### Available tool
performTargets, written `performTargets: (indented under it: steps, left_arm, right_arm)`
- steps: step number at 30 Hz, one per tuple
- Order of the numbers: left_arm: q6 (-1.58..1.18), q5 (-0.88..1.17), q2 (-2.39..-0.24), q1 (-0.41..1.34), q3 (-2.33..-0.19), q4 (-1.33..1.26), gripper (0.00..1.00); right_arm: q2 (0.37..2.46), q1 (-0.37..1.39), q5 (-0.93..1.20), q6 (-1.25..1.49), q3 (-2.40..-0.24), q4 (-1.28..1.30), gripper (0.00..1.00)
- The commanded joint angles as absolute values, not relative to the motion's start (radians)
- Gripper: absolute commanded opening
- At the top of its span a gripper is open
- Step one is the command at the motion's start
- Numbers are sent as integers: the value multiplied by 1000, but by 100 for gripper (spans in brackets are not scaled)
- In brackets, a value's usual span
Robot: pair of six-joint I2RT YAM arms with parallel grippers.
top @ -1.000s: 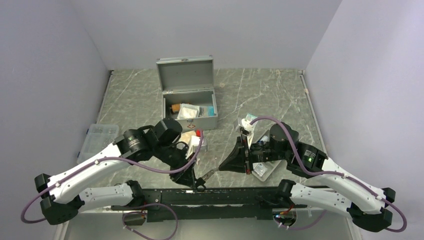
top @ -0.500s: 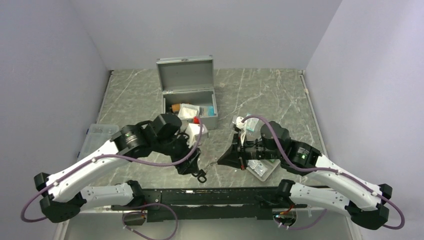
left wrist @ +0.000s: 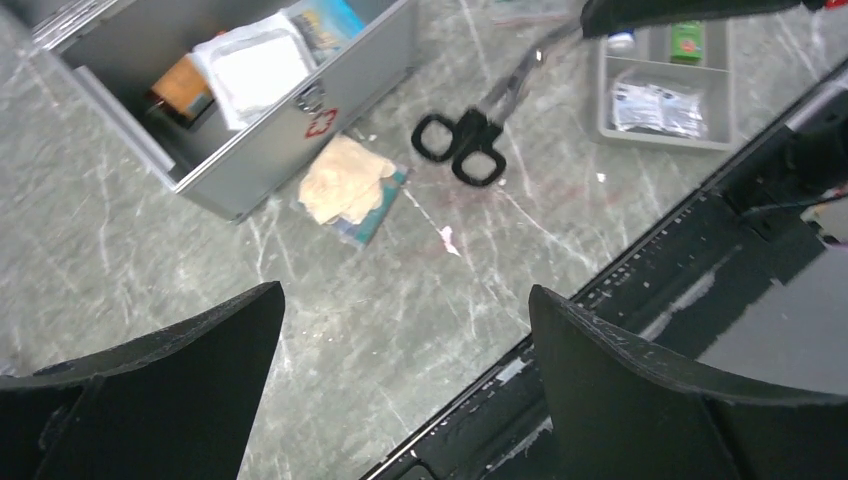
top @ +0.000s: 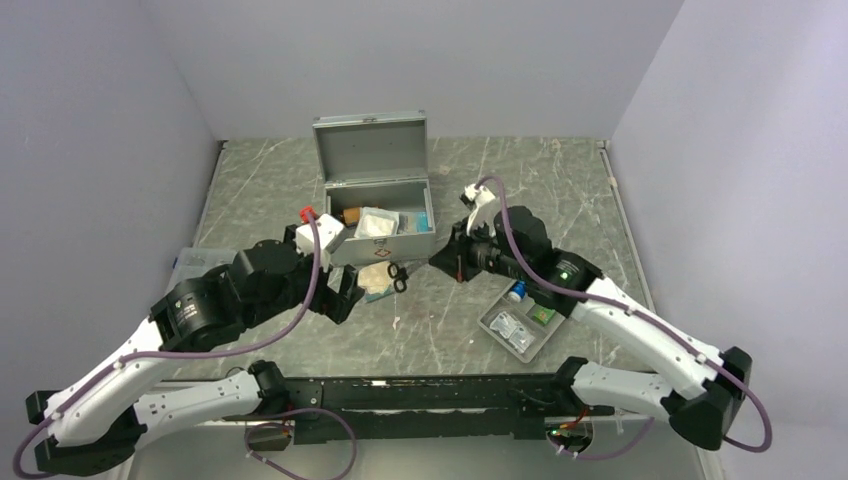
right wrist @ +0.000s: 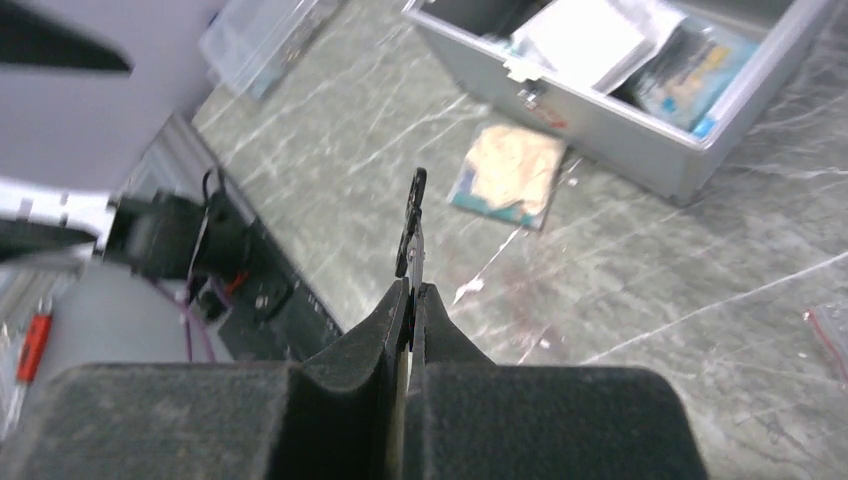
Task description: Organize the medicine kit
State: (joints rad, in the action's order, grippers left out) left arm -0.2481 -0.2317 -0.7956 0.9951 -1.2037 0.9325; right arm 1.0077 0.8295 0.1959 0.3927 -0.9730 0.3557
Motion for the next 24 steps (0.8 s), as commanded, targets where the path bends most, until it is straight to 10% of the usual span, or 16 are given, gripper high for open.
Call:
performTargets:
  steps: [1,24]
  left_arm:
    - [-299,-361,-736,993,-1141,880,99]
    - [-337,-308,-531,992,-980,818,99]
  right_arm:
    - [1096,770,107,496,-1061,185,0]
    - [1898,695,89,754,-1463,5,0]
